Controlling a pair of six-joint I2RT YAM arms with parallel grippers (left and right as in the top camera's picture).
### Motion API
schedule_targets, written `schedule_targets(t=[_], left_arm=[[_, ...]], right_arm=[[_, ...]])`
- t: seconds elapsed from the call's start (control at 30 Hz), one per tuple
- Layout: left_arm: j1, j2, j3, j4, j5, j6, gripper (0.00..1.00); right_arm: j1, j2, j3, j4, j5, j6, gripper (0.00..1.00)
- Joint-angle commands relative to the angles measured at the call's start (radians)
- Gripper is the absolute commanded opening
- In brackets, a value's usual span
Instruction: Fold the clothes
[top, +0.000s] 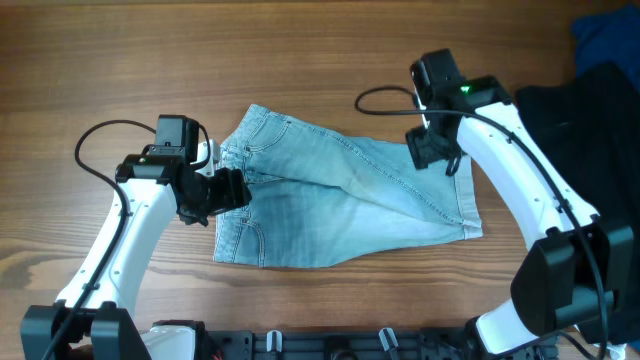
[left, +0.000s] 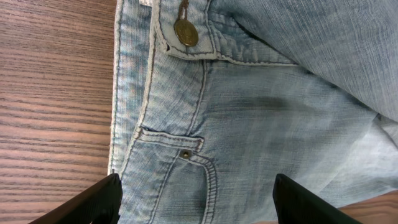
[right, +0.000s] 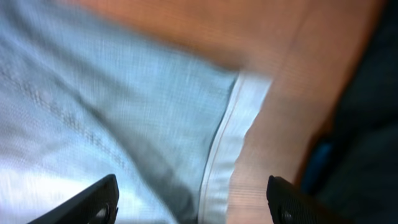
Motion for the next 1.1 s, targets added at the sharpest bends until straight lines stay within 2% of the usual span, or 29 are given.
schedule_targets(t=[0.0,0.07,0.17,0.33,0.37,0.4,0.43,0.5,0.73,0.9,1.0,1.07], left_arm=[[-0.005,0.007,0.011,-0.001,0.016,0.001,0.79],[-0.005,0.007,0.011,-0.001,0.016,0.002,0.79],[-0.005,0.007,0.011,-0.001,0.016,0.001,0.8],[-0.005,0.007,0.011,-0.001,0.016,0.001,0.8],[-0.005,0.007,0.011,-0.001,0.016,0.001,0.8],[-0.005,0.007,0.011,-0.001,0.016,0.001,0.8],[-0.005,0.007,0.011,-0.001,0.016,0.001,0.8],[-0.005,0.007,0.011,-0.001,0.016,0.001,0.8],[-0.005,0.007,0.011,-0.001,0.016,0.001,0.8],[-0.005,0.007,0.011,0.0,0.016,0.001,0.81],[-0.005,0.007,0.011,-0.001,0.016,0.001,0.81],[-0.005,0.007,0.011,-0.002,0.016,0.001,0.8]], right_arm=[[0.0,0.013,-0.1,0.031,-0.059,-0.018,0.77],[0.0,0.013,-0.158,0.062,-0.116,-0.025,0.77],[0.001,0.013,-0.253,0.098,-0.216,-0.045,0.71],[0.0,0.013,-0.347,0.154,-0.22,-0.042,0.68],[0.0,0.013,-0.348,0.158,-0.221,-0.041,0.63],[0.0,0.013,-0.348,0.161,-0.221,-0.041,0.54],[0.0,0.013,-0.348,0.165,-0.221,-0.042,0.4],[0.0,0.013,-0.348,0.174,-0.217,-0.041,0.05],[0.0,0.001,-0.31,0.222,-0.091,0.133,0.04],[0.0,-0.022,-0.146,0.269,0.082,0.192,0.04],[-0.01,-0.022,-0.016,0.368,0.207,0.266,0.04],[-0.026,-0.022,0.032,0.498,0.225,0.272,0.04]])
